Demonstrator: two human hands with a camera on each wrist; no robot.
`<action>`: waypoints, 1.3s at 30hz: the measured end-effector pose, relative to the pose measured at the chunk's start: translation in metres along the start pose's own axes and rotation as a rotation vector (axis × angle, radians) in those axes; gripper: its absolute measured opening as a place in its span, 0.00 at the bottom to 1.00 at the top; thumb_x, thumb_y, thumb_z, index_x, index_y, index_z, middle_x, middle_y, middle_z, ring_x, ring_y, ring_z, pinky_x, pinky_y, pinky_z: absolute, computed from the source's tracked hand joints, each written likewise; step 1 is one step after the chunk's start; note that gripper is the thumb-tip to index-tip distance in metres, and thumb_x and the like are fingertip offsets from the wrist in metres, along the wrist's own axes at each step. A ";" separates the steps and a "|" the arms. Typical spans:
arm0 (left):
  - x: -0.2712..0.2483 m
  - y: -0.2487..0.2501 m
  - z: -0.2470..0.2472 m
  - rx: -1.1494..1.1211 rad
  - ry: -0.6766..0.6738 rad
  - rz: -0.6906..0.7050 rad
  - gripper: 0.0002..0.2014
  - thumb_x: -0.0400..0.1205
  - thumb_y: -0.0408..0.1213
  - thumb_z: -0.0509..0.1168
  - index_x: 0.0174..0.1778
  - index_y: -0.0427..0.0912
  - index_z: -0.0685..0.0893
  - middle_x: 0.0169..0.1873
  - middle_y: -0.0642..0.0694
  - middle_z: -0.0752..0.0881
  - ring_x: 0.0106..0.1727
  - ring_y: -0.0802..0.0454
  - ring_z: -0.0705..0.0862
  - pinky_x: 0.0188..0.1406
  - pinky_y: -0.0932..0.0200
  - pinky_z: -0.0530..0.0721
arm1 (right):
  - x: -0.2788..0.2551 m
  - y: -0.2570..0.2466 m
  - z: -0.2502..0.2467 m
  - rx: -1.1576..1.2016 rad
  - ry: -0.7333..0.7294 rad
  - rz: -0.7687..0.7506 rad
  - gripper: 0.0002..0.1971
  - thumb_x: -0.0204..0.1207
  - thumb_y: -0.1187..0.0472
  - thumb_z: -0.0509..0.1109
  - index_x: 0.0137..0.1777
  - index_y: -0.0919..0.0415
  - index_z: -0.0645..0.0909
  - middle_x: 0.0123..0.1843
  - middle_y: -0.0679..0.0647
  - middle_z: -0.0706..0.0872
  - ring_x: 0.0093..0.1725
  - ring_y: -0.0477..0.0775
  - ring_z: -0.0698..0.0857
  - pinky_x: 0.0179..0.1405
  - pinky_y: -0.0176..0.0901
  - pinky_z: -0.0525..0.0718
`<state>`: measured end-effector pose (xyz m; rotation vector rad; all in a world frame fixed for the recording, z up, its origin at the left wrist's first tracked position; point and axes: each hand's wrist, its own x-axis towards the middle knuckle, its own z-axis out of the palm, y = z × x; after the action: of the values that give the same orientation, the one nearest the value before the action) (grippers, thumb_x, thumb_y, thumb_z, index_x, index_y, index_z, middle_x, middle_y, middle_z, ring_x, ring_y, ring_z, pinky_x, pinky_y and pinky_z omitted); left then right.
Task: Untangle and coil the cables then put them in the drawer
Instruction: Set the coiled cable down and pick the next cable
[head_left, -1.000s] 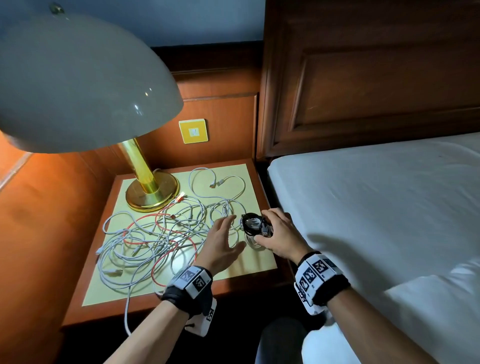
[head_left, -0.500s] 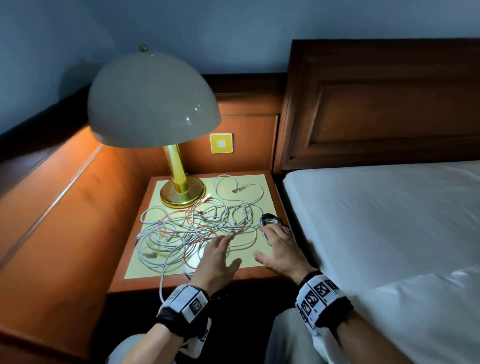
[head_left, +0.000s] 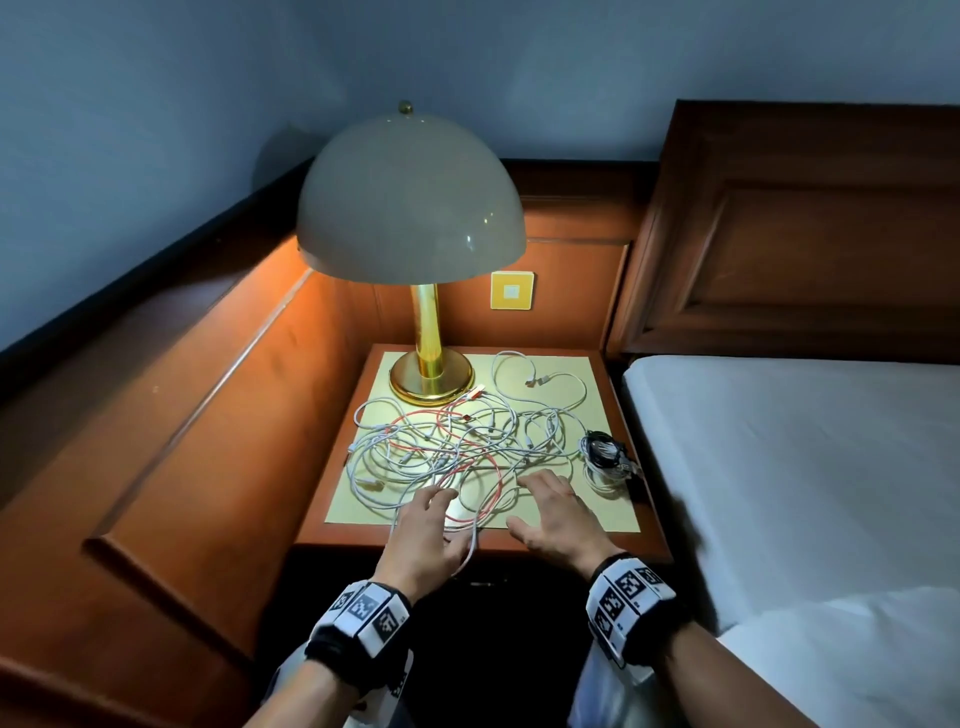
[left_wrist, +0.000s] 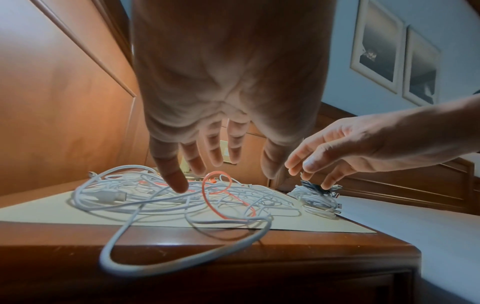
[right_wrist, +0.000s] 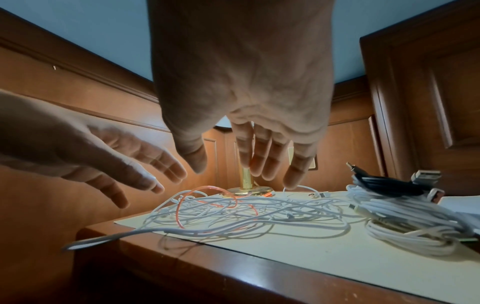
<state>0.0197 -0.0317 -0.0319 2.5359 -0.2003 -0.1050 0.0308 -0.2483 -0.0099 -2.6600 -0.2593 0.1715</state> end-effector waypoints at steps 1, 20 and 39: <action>0.001 -0.003 0.000 0.003 -0.003 -0.009 0.31 0.83 0.51 0.68 0.81 0.46 0.70 0.77 0.49 0.70 0.79 0.46 0.68 0.81 0.51 0.67 | 0.003 -0.001 0.003 0.000 -0.004 0.002 0.31 0.81 0.45 0.68 0.81 0.56 0.69 0.77 0.52 0.72 0.78 0.54 0.69 0.74 0.49 0.73; 0.014 -0.006 0.009 0.161 -0.245 -0.159 0.33 0.71 0.68 0.70 0.67 0.53 0.78 0.83 0.51 0.55 0.81 0.43 0.64 0.69 0.44 0.77 | 0.052 0.008 0.047 -0.081 -0.093 0.042 0.30 0.83 0.48 0.63 0.83 0.55 0.65 0.77 0.54 0.71 0.76 0.57 0.70 0.74 0.55 0.73; -0.020 -0.002 -0.003 -0.308 -0.013 0.163 0.07 0.84 0.49 0.68 0.53 0.54 0.90 0.41 0.61 0.90 0.44 0.63 0.87 0.44 0.65 0.83 | 0.051 0.018 0.038 0.161 0.171 -0.015 0.16 0.87 0.56 0.63 0.72 0.50 0.82 0.63 0.52 0.82 0.68 0.54 0.77 0.64 0.49 0.79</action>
<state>0.0006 -0.0245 -0.0299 2.2042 -0.3656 -0.0813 0.0771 -0.2365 -0.0557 -2.4940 -0.2005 -0.0393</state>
